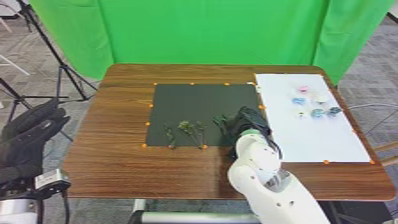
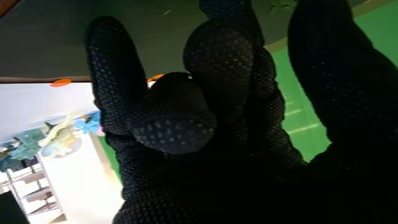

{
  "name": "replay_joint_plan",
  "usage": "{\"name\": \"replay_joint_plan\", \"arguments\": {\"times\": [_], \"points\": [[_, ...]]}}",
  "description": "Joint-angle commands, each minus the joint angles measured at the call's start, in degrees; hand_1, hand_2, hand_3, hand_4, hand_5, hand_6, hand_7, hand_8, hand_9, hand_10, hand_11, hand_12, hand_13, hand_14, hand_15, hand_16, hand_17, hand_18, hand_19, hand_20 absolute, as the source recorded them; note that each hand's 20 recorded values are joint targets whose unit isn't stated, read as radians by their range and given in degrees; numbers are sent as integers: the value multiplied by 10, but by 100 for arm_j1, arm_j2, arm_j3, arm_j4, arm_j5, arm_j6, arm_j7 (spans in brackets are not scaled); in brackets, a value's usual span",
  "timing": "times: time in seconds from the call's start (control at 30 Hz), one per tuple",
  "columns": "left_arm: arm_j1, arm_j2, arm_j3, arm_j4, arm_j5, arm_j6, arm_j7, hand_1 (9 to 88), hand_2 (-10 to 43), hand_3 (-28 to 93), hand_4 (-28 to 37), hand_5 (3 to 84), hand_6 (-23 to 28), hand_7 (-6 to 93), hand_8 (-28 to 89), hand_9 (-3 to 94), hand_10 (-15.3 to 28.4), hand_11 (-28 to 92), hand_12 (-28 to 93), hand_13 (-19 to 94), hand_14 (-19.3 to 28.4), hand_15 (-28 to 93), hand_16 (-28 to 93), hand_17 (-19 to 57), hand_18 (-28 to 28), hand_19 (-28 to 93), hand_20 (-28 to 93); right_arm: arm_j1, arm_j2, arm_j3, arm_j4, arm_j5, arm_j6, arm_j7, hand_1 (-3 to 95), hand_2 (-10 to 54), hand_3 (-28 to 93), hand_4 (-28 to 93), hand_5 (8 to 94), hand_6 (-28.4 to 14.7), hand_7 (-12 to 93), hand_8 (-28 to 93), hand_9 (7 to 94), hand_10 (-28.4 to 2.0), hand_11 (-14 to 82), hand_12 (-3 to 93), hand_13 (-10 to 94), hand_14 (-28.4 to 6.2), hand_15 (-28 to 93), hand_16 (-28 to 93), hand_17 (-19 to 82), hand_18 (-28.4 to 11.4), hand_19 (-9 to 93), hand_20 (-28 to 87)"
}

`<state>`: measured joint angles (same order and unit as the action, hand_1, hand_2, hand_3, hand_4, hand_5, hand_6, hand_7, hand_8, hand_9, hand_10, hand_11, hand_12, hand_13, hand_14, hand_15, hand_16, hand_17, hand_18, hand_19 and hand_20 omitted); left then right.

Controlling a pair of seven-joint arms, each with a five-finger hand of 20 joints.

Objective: Arrange flowers

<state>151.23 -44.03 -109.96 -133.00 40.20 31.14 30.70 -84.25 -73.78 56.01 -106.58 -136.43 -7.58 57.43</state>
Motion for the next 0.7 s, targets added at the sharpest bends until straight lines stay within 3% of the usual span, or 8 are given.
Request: {"name": "replay_joint_plan", "arguments": {"times": [0.03, 0.23, 0.37, 0.53, 0.7], "points": [[75, -64, 8, -49, 48, -51, -49, 300, 28, 825, -143, 368, 89, 176, -115, 303, 181, 385, 73, 174, 227, 617, -162, -121, 202, 544, 80, -12, 2, 16, -3, -58, -12, 128, 394, -95, 744, -201, 780, -104, 233, -90, 813, -163, 549, 284, 879, -78, 719, 237, 480, -214, 901, -246], [116, -83, 14, -55, 15, -17, 11, 299, 28, 826, -143, 368, 89, 175, -115, 303, 181, 385, 73, 174, 227, 617, -162, -121, 202, 544, 80, 182, 242, -104, -79, -23, 581, 39, 379, -80, 742, -198, 764, -107, 230, -90, 800, -170, 554, 285, 869, -88, 726, 237, 481, -215, 894, -248], [91, -40, 53, -37, -39, 24, 92, 299, 28, 826, -143, 368, 89, 175, -115, 303, 181, 385, 73, 174, 227, 617, -162, -121, 202, 544, 80, 466, 547, -217, -176, -40, 1062, -149, 328, -25, 745, -199, 709, -115, 214, -101, 728, -204, 527, 265, 788, -133, 733, 221, 453, -234, 889, -245], [51, 3, 99, -7, -57, 33, 138, 298, 28, 825, -146, 368, 89, 175, -114, 303, 181, 385, 74, 175, 227, 617, -162, -121, 202, 544, 80, 872, 846, -205, -245, 91, 1472, -356, 318, -16, 753, -199, 676, -114, 195, -106, 685, -217, 502, 247, 733, -158, 728, 196, 415, -249, 888, -236], [22, -24, 144, 29, -31, 35, 122, 299, 28, 820, -150, 368, 90, 176, -114, 303, 181, 386, 74, 174, 227, 618, -162, -121, 202, 544, 80, 1112, 1330, -143, -275, 223, 1289, -603, 316, -15, 771, -198, 635, -116, 190, -105, 638, -227, 463, 224, 677, -170, 728, 177, 375, -250, 872, -228]]}}
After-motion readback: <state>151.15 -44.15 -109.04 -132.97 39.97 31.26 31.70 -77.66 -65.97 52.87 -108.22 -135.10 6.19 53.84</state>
